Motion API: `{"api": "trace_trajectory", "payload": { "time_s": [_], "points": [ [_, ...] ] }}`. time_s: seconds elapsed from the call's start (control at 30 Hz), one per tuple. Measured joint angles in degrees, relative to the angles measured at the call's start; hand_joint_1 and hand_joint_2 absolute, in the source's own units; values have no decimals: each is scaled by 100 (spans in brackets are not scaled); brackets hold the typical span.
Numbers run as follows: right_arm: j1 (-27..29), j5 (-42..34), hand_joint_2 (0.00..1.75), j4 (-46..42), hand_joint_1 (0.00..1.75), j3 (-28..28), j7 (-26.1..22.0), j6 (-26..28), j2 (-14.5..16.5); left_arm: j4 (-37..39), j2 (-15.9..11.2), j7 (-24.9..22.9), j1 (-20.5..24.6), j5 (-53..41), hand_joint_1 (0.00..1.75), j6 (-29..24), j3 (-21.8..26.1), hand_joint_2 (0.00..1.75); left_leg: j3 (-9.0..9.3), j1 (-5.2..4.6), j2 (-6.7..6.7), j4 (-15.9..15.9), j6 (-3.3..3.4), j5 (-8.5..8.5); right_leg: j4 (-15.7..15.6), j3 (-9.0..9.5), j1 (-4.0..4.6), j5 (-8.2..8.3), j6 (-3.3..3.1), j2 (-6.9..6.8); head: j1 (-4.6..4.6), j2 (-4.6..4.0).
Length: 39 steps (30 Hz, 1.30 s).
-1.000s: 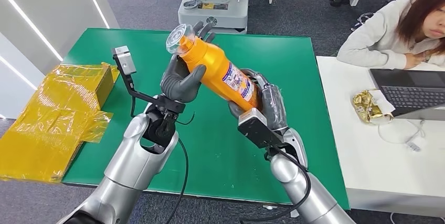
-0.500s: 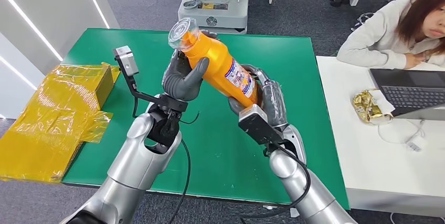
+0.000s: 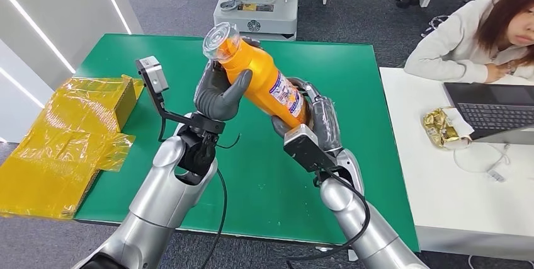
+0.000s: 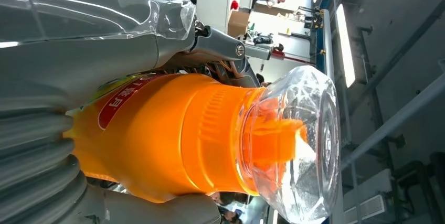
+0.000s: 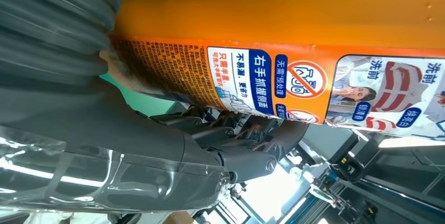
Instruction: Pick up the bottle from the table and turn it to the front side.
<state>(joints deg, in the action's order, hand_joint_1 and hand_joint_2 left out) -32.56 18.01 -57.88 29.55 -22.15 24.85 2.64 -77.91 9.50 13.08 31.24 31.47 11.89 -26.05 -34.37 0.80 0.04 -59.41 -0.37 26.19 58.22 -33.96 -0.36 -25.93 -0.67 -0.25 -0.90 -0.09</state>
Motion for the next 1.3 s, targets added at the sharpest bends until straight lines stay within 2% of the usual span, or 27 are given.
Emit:
{"api": "trace_trajectory", "payload": {
  "time_s": [0.03, 0.07, 0.33, 0.7, 0.9, 1.13, 1.3],
  "points": [
    [9, -17, 175, -8, 10, -1, -15, 9, -1, 1, 1, 14, 0, -40, 175, -14, 0, 175, 0, 0, 0, 0, 0, 0, 0, 0, 0, 0, 0, 0, 0, 0],
    [29, -36, 175, -28, 0, -4, -25, 18, -2, 1, 0, 23, 0, -82, 175, -28, 0, 175, 0, 0, 0, 0, 0, 0, -1, -1, 0, 0, 0, 0, 0, 0],
    [319, -270, 175, -515, 0, -162, -63, 96, -101, 19, -52, 67, -5, -376, 175, -141, 7, 175, 0, 0, 0, 0, 0, 0, -2, -3, 0, 0, 0, 0, 0, 0],
    [1214, -639, 175, -1840, 0, -384, -243, 237, -531, 239, -261, 240, -4, -593, 175, -415, 140, 175, -4, 0, 0, 1, -1, 2, -3, -6, 0, -1, 0, 0, -1, 0],
    [1859, -629, 175, -2810, 0, -512, -369, 351, -707, 305, -476, 506, 0, -1530, 175, -978, 200, 175, -5, 0, 1, 2, -2, 2, -2, -9, 0, -2, 0, 2, 0, 0],
    [2431, -564, 175, -3715, 0, -852, -500, 349, -761, 405, -690, 654, 32, -2409, 175, -1303, 358, 175, -6, 0, 1, 2, -2, 2, -2, -9, 0, -2, -1, 2, -1, 0],
    [2561, -528, 175, -3883, 0, -938, -531, 332, -765, 421, -732, 692, 47, -2703, 175, -1414, 387, 175, -6, 0, 1, 2, -2, 2, -2, -9, 0, -2, -1, 2, 0, 0]
  ]
}}
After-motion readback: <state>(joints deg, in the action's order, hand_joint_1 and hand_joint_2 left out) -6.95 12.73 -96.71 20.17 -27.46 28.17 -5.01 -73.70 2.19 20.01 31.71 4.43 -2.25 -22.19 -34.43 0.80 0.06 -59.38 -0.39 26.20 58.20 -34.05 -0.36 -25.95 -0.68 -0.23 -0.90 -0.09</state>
